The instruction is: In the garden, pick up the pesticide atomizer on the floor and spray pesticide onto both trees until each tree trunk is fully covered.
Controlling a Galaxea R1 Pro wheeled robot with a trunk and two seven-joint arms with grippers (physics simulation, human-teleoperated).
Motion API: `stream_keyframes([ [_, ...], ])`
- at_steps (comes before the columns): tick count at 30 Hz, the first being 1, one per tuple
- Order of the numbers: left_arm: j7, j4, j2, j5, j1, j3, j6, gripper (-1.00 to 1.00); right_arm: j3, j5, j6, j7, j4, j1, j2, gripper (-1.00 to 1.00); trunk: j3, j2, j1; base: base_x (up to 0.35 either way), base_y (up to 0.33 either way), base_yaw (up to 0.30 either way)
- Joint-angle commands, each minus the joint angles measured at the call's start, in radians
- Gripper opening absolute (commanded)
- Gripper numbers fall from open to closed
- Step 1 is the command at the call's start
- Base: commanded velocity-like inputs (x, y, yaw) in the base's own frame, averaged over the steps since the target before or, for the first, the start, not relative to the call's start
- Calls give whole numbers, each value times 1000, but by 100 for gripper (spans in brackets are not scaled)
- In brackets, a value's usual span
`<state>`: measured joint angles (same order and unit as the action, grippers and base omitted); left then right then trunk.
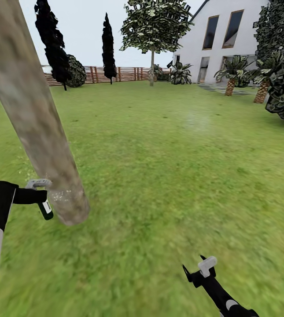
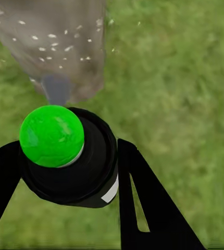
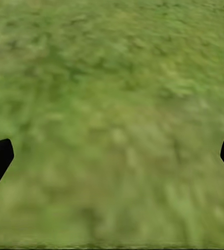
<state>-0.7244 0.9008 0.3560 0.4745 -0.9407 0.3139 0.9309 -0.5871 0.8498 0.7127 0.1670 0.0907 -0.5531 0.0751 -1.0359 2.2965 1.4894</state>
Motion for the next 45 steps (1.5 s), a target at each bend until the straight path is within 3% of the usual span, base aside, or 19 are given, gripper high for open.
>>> stream_keyframes([
  [1,-10,2,2,10,-2,2,3,-100,-8,0,2,9,0,-1,0,100,-1,0,-1,-216,-227,0],
  [5,-10,3,10,128,-49,4,50,-100,-8,0,2,9,0,0,0,100,-1,0,-1,-194,-229,13],
  [7,-10,2,10,149,-72,4,55,-100,-8,0,2,9,0,0,0,100,-1,0,-1,-168,-234,209],
  [21,-8,-13,4,153,-61,-1,50,-100,-8,0,2,9,0,0,0,100,-1,0,-1,155,-239,84],
  [28,1,-7,12,153,-55,16,48,-100,-8,0,2,9,0,0,0,100,-1,0,-1,85,-249,203],
  [33,93,-18,8,140,-55,18,48,-100,-8,0,2,9,0,-1,0,100,-1,0,-1,0,-276,277],
  [37,98,-21,-24,133,-55,18,48,-100,-8,0,2,9,0,0,-1,100,-1,0,-1,15,-276,71],
  [45,100,-20,-28,136,-55,20,48,-100,-8,0,2,9,0,-1,0,100,-1,0,-1,9,-276,1],
])
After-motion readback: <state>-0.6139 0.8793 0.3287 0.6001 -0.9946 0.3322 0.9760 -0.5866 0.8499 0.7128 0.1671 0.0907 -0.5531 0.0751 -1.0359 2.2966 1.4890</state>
